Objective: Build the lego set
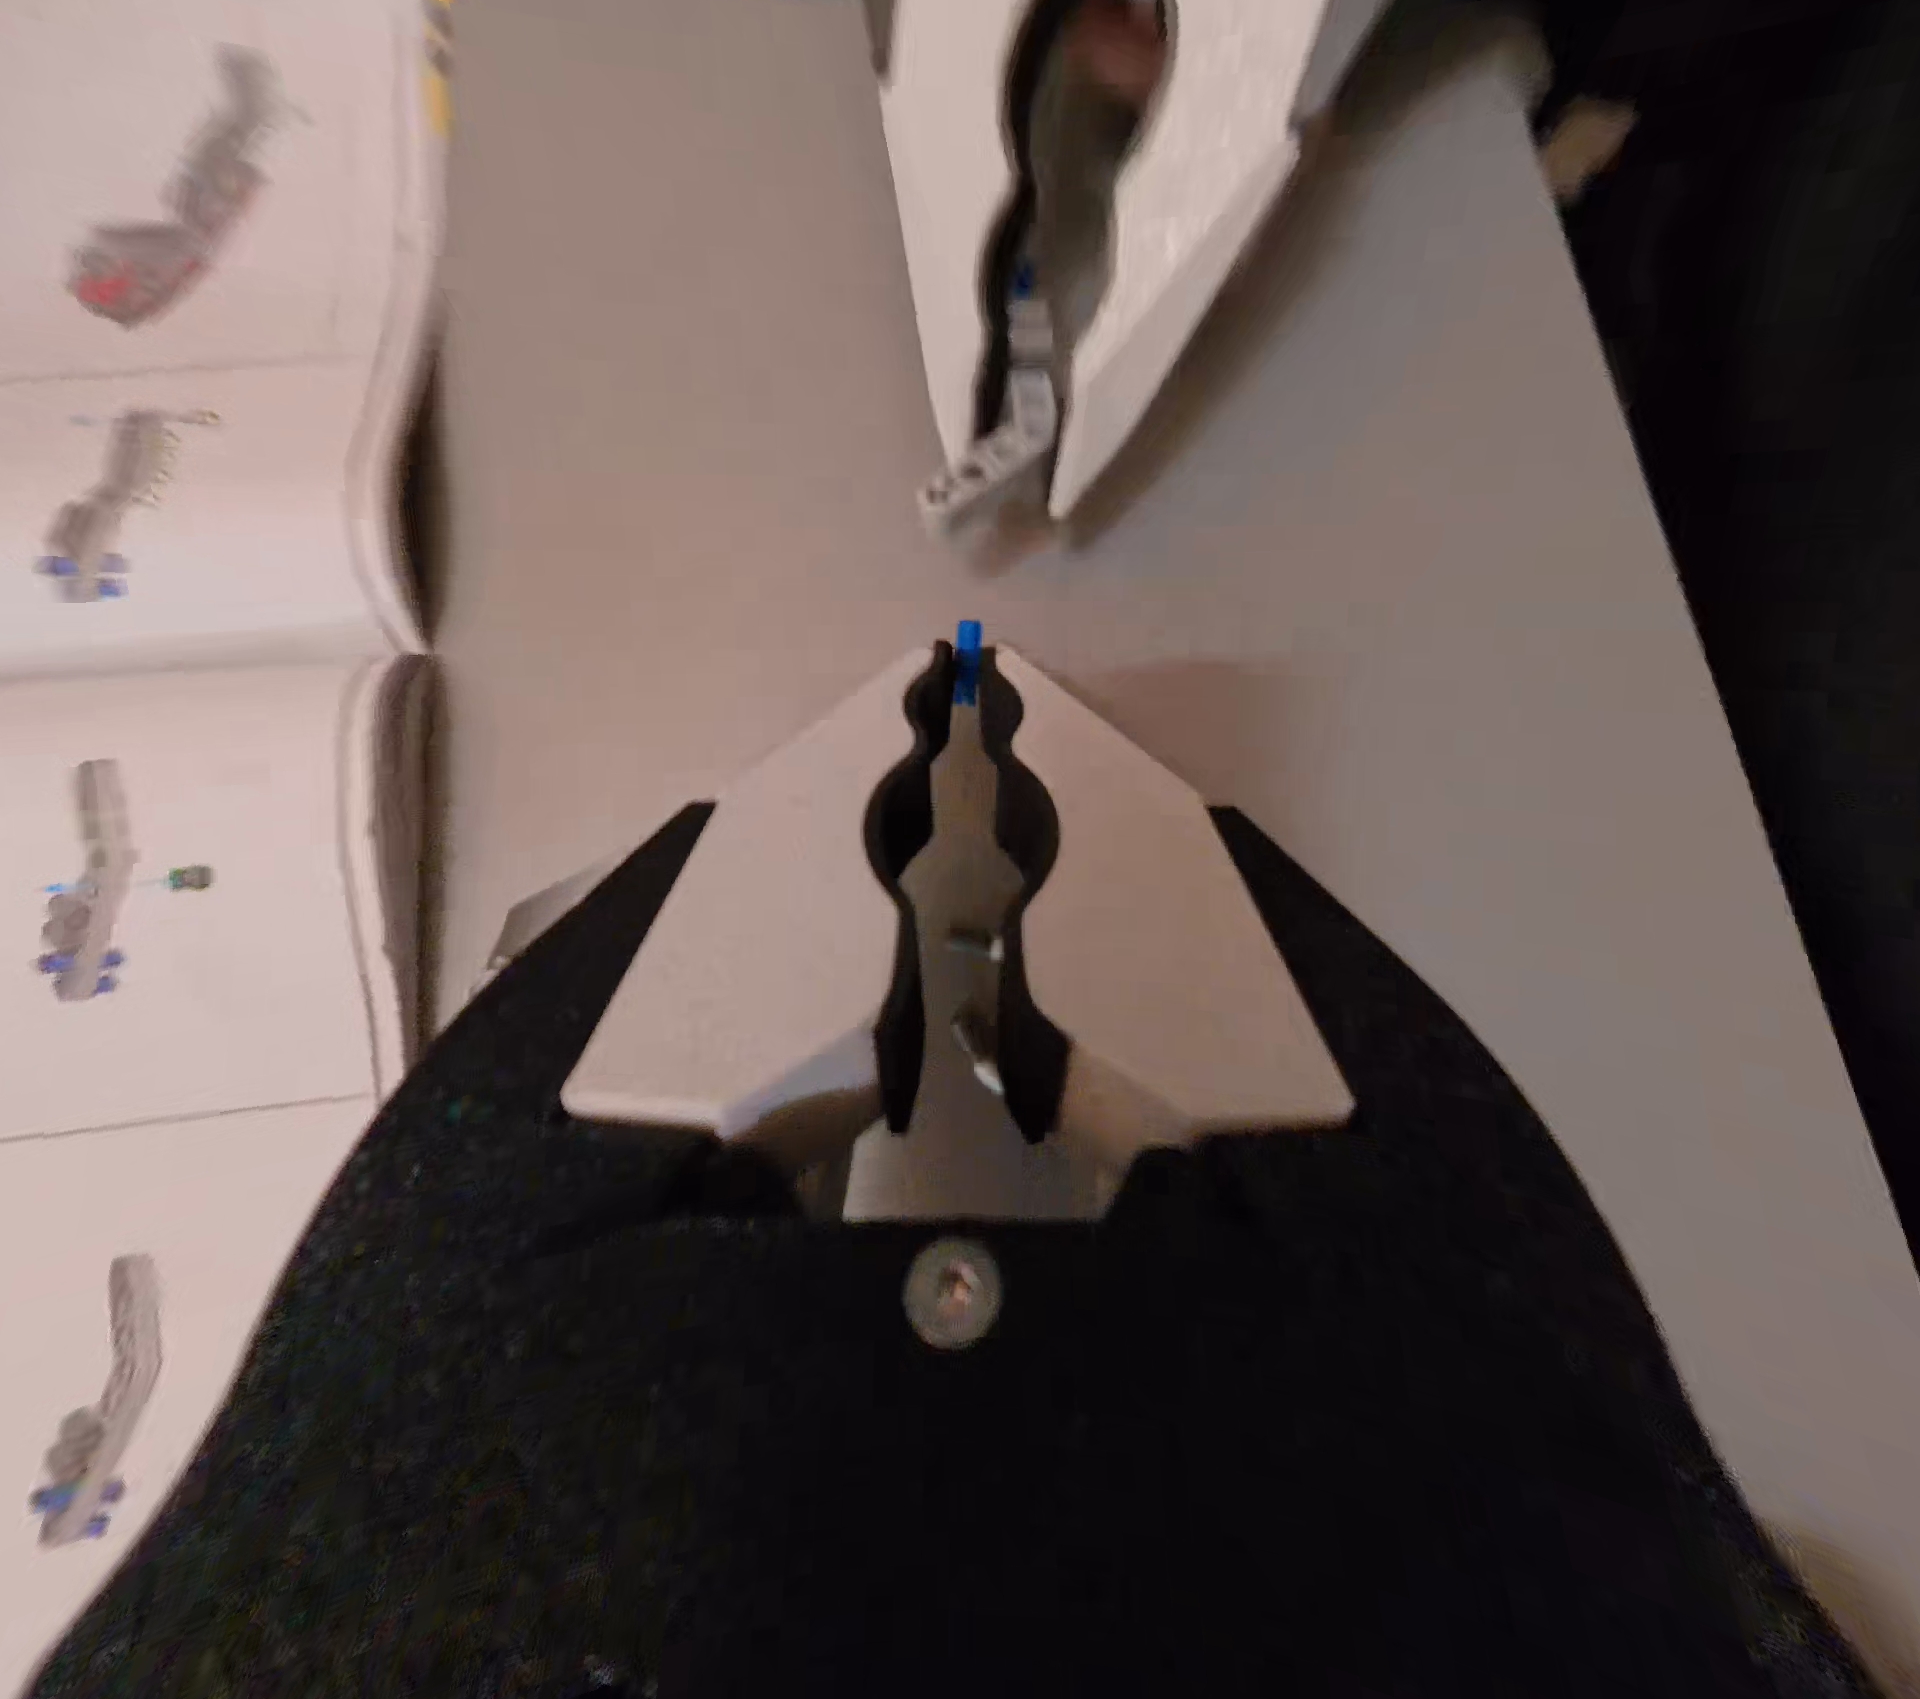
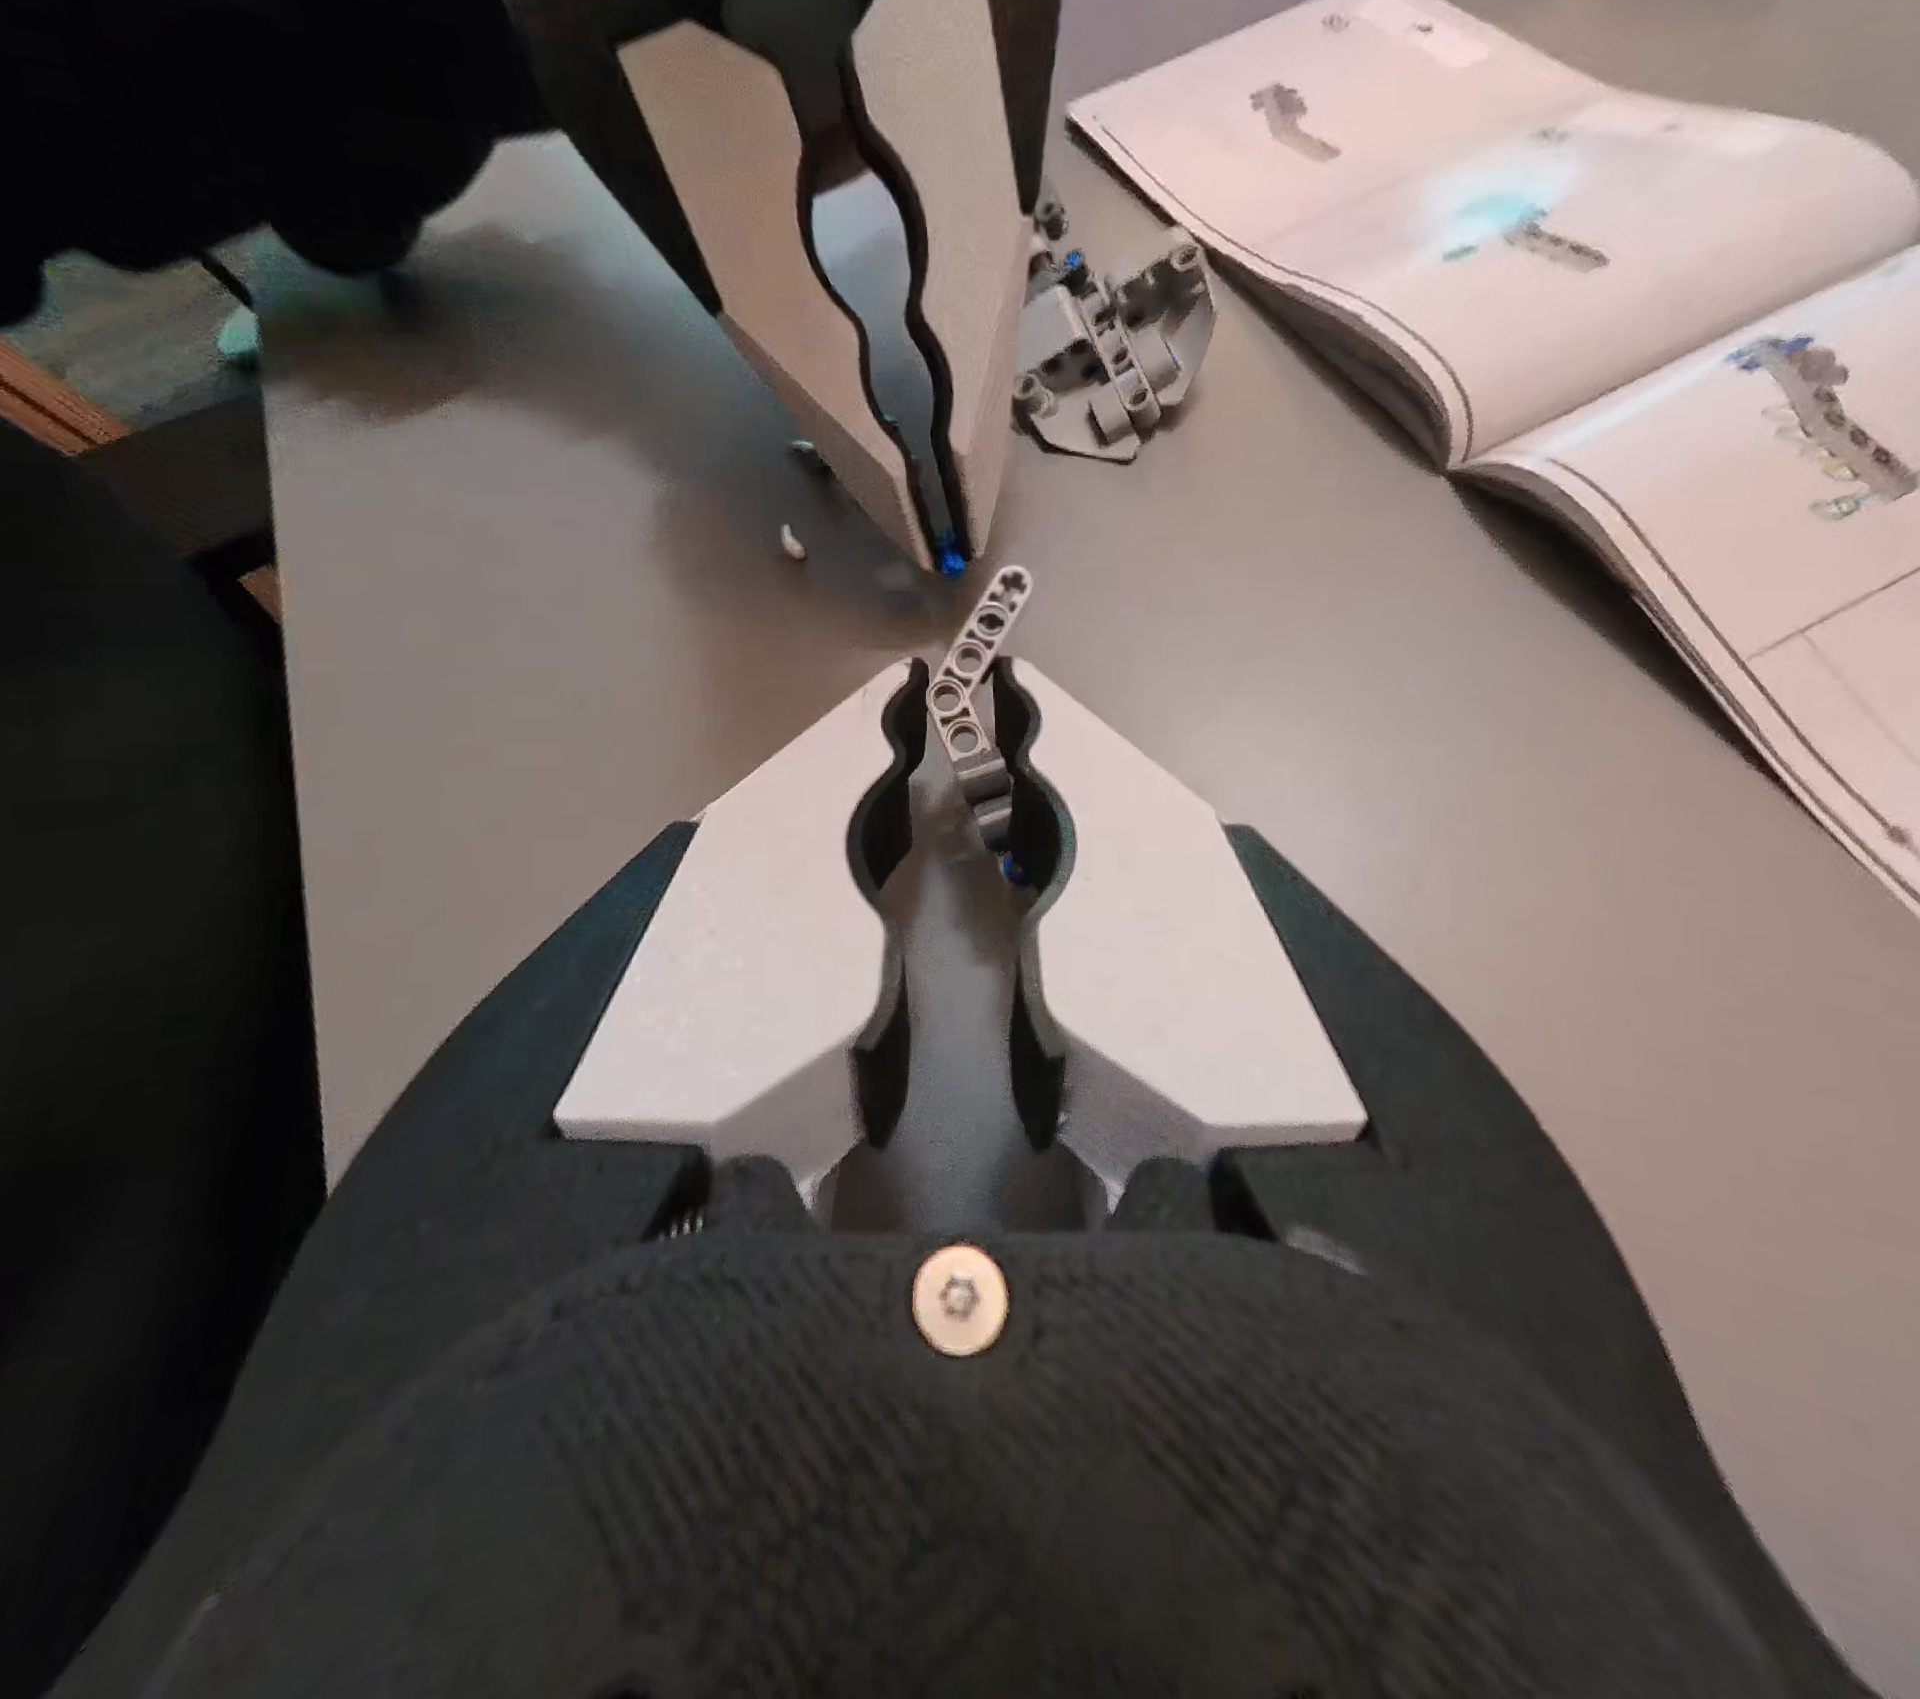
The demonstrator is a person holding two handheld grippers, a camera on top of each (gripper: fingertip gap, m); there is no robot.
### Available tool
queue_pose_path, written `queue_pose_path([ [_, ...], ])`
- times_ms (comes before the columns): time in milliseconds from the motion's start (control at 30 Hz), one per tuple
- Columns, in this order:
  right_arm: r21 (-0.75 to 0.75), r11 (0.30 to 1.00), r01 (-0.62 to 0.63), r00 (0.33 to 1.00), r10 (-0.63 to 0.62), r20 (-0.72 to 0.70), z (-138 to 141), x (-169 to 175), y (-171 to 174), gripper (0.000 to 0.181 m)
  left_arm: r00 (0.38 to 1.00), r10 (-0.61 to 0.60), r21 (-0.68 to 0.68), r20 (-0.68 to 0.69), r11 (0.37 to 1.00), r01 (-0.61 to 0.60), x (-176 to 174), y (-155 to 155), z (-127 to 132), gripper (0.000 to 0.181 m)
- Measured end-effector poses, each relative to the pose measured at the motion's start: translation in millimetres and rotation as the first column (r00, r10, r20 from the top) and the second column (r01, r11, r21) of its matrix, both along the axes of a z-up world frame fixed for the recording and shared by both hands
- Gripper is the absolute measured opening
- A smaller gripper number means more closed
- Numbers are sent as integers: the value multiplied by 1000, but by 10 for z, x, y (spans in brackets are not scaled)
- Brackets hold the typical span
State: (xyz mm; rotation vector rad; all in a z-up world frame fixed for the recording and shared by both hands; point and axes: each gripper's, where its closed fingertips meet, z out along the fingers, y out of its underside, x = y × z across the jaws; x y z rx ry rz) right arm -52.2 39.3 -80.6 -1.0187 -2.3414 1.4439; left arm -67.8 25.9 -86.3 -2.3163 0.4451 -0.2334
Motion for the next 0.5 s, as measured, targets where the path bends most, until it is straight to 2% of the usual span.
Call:
queue_pose_path([
  [133,-86,996,-13,996,5,-87,189,-22,-60,11,989,147,212,34,965,-151,-97,71,278,2],
  [200,-168,985,-26,992,6,-123,319,-28,-105,11,983,173,303,63,935,-185,-95,83,418,2],
  [367,-318,948,-8,979,-58,-197,563,-101,-127,10,982,158,348,101,919,-184,-19,42,508,2],
  [500,-347,937,-46,983,-19,-182,578,-71,-184,11,980,157,404,122,894,-193,-33,20,617,2],
])
